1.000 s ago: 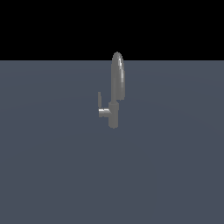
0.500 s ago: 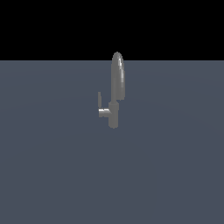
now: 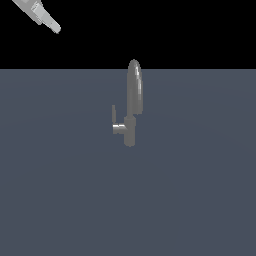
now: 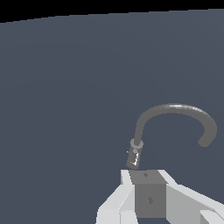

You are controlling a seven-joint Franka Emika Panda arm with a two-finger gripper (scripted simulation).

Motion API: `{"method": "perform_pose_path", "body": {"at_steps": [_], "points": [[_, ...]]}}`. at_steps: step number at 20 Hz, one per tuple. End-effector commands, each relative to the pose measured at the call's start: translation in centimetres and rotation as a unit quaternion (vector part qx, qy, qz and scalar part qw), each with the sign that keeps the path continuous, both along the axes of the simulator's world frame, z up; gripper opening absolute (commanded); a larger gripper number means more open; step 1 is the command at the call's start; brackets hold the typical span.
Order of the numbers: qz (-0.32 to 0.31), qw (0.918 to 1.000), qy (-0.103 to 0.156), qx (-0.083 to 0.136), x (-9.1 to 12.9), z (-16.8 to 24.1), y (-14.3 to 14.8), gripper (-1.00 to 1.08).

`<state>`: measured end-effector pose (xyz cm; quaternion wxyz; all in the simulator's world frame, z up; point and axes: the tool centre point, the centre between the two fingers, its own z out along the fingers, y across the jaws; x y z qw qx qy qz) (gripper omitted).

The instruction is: Turn on the faucet by rotating a designated handle.

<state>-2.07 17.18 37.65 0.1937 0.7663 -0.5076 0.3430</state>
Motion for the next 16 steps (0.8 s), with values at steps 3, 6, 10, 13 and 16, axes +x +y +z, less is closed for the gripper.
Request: {"method": "perform_pose_path", "body": {"at_steps": [3, 6, 10, 13, 16], "points": [[-0.049, 0.9988, -0.004, 0.0, 3.0, -6.2, -2.6, -1.0], [-0.082, 0.9967, -0.005, 0.001, 4.5, -10.3, -4.8, -1.0], [-0.119, 0.9929, -0.005, 0.005, 5.7, -15.0, -7.6, -1.0], [-0.141, 0.9899, -0.005, 0.007, 6.1, -17.8, -9.4, -1.0], [-0.158, 0.9873, -0.004, 0.009, 6.4, -19.8, -10.7, -1.0]]}}
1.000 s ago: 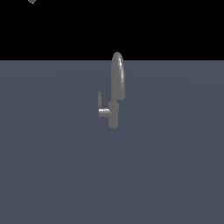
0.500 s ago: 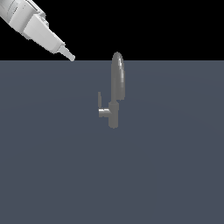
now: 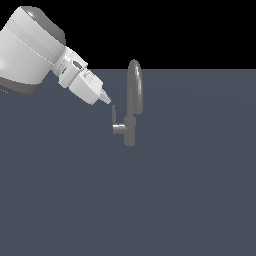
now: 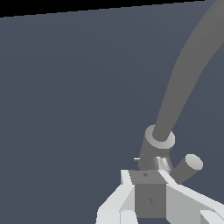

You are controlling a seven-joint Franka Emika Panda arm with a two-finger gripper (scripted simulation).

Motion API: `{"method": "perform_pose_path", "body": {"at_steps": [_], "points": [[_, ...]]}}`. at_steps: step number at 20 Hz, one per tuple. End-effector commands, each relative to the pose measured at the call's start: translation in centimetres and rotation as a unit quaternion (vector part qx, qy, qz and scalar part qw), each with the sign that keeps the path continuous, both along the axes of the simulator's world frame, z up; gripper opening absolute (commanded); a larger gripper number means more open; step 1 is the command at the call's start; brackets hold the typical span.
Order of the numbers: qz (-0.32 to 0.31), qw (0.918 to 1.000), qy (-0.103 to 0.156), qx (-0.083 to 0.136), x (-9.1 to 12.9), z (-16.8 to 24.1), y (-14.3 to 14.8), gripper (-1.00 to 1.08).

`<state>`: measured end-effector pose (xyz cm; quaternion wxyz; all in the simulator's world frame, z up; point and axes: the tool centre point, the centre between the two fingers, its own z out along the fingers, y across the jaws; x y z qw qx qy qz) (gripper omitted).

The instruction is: Turn on the faucet by rotating a designated handle.

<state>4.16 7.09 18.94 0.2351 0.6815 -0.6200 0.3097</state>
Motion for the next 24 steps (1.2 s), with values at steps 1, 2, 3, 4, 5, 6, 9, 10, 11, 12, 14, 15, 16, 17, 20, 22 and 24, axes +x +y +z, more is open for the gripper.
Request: {"method": "perform_pose_path", "body": {"at_steps": [1, 2, 3, 4, 5, 6, 9, 10, 11, 12, 14, 15, 16, 17, 20, 22, 24], "points": [[-0.013, 0.9999, 0.0, 0.003, 0.2, -1.6, -1.0, -1.0], [-0.017, 0.9999, 0.0, 0.003, 0.2, -2.1, -1.3, -1.0], [-0.02, 0.9998, 0.0, 0.004, 0.2, -2.5, -1.5, -1.0], [-0.022, 0.9997, 0.0, 0.004, 0.2, -2.8, -1.7, -1.0], [-0.024, 0.9997, 0.0, 0.004, 0.2, -3.0, -1.9, -1.0], [-0.025, 0.9997, 0.0, 0.004, 0.2, -3.1, -1.9, -1.0], [-0.025, 0.9997, 0.0, 0.004, 0.3, -3.1, -2.0, -1.0], [-0.025, 0.9997, 0.0, 0.004, 0.3, -3.1, -2.0, -1.0], [-0.025, 0.9997, 0.0, 0.004, 0.2, -3.1, -2.0, -1.0], [-0.025, 0.9997, 0.0, 0.004, -0.1, -3.0, -2.0, -1.0], [-0.025, 0.9997, 0.0, 0.004, -0.7, -2.9, -2.1, -1.0], [-0.025, 0.9997, 0.0, 0.004, -0.9, -2.8, -2.1, -1.0], [-0.025, 0.9997, 0.0, 0.004, -1.3, -2.8, -2.1, -1.0], [-0.025, 0.9997, 0.0, 0.004, -1.6, -2.7, -2.2, -1.0], [-0.025, 0.9997, 0.0, 0.004, -2.5, -2.5, -2.2, -1.0], [-0.025, 0.9997, 0.0, 0.004, -3.1, -2.3, -2.3, -1.0], [-0.025, 0.9997, 0.0, 0.004, -3.7, -2.2, -2.4, -1.0]]}}
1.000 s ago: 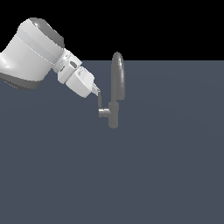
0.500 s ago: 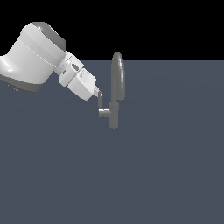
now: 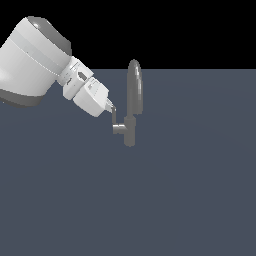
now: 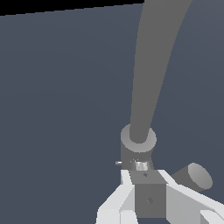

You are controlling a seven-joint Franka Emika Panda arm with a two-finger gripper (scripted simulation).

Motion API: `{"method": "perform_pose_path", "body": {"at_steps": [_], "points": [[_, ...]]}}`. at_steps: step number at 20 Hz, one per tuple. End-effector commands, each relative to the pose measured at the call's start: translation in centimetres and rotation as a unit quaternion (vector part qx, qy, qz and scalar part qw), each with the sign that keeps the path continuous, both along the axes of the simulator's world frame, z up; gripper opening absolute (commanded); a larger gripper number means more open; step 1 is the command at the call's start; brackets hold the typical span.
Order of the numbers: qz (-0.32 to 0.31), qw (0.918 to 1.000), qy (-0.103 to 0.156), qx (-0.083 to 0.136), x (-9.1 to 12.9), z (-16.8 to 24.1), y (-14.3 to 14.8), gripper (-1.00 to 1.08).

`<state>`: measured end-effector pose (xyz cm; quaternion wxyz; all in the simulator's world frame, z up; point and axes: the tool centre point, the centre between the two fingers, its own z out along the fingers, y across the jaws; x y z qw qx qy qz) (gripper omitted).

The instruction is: Turn on the faucet by rotating a designated handle.

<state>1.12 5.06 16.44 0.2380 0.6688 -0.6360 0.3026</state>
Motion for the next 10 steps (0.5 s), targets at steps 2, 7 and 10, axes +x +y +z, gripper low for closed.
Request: {"method": "perform_pose_path", "body": {"at_steps": [2, 7, 10], "points": [[-0.004, 1.0, 0.001, 0.0, -1.3, 0.5, -0.4, -1.0], [0.0, 1.0, 0.0, 0.0, -1.7, -0.1, -0.2, -1.0], [-0.001, 1.0, 0.0, 0.0, -2.7, -0.5, -0.3, -1.0]]}}
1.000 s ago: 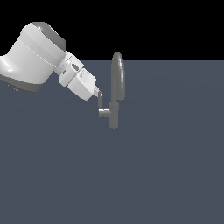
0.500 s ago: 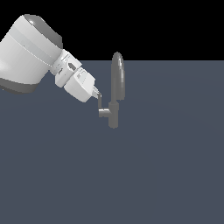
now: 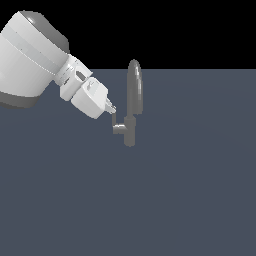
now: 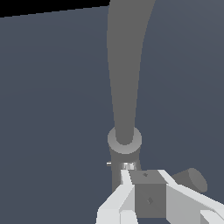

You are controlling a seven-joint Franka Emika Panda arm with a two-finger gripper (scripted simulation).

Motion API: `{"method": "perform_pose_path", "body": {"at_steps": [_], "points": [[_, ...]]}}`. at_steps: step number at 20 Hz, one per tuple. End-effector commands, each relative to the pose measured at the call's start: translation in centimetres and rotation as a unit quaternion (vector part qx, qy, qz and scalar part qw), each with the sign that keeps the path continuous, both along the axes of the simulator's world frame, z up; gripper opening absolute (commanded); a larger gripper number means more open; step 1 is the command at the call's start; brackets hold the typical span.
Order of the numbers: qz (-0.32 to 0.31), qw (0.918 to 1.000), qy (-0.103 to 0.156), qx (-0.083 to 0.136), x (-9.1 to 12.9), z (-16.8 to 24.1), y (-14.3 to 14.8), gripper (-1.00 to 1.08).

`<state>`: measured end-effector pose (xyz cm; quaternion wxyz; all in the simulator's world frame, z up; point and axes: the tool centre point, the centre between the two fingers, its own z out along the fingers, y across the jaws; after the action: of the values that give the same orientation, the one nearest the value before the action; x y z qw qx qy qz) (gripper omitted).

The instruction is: Turn on the faucet by rotating a designated handle.

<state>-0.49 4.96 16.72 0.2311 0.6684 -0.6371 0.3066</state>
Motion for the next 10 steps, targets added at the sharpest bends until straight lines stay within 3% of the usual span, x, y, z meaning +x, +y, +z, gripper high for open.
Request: {"method": "perform_pose_path", "body": {"at_steps": [1, 10], "points": [[-0.003, 1.0, 0.008, -0.002, -1.4, -0.9, -0.3, -1.0], [-0.006, 0.9999, 0.008, -0.002, -4.5, -1.9, -0.7, -1.0]]}}
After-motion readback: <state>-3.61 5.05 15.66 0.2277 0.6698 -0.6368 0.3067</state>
